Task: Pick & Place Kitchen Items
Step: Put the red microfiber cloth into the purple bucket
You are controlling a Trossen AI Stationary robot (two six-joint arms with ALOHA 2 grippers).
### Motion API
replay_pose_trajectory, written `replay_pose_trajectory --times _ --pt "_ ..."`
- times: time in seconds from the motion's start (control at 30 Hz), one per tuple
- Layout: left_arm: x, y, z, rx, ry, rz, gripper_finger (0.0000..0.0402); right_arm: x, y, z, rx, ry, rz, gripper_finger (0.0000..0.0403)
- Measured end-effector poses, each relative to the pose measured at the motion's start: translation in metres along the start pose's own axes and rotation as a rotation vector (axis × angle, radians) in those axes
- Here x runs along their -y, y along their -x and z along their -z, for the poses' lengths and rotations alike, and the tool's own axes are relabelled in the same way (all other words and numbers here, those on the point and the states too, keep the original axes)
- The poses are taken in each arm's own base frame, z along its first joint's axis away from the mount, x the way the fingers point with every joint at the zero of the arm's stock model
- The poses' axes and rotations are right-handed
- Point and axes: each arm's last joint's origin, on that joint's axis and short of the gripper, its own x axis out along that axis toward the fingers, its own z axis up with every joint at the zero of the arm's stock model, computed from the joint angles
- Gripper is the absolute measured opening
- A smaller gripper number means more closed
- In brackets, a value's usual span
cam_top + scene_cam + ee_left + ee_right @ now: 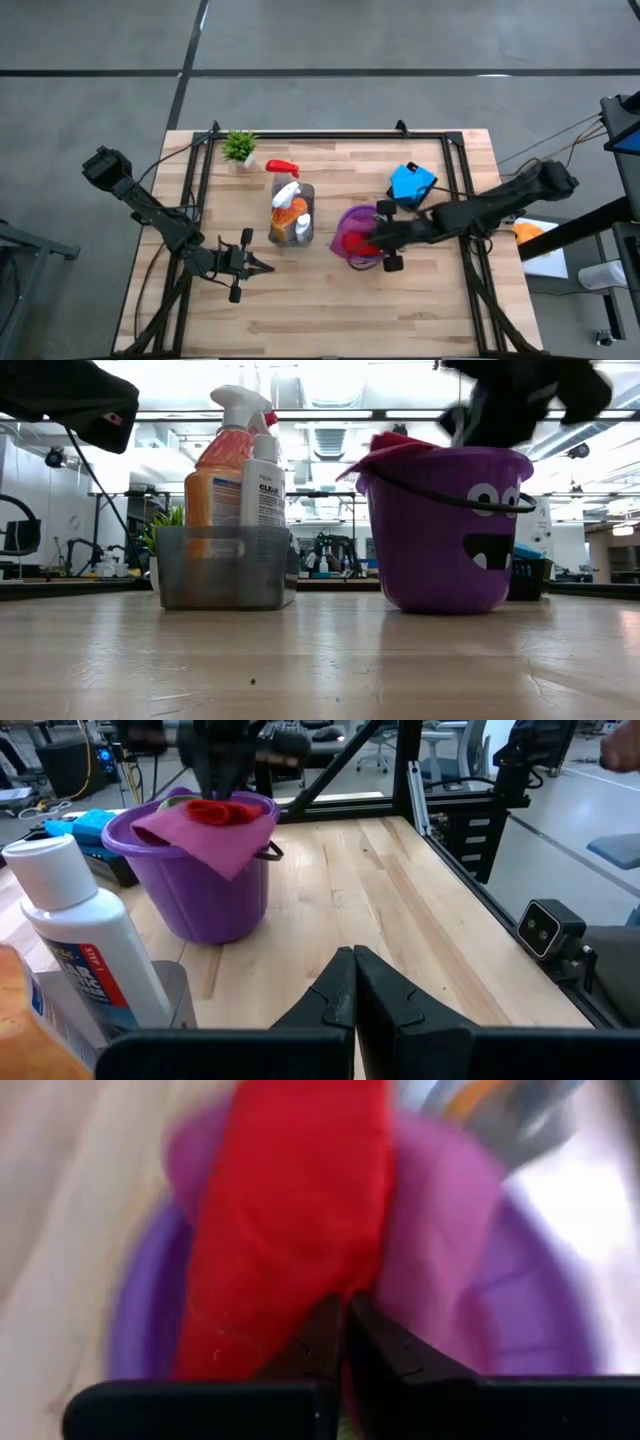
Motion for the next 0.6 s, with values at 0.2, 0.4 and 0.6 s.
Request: replay_pose_trajectory --times 0.2,0.4,0.6 --pt "0.000 0.000 0.000 0.000 0.000 0.000 0.0000 0.013 -0.039 0.013 -0.217 -0.070 -0.080 0.0018" --pt "0.000 0.000 0.000 0.000 0.004 0.000 0.0000 0.025 -0.062 0.013 -0.350 -0.115 -0.118 0.0018" --pt "0.000 0.000 0.000 -0.001 0.004 0.000 0.0000 0.030 -0.061 0.002 -0.396 -0.105 -0.125 0.0018"
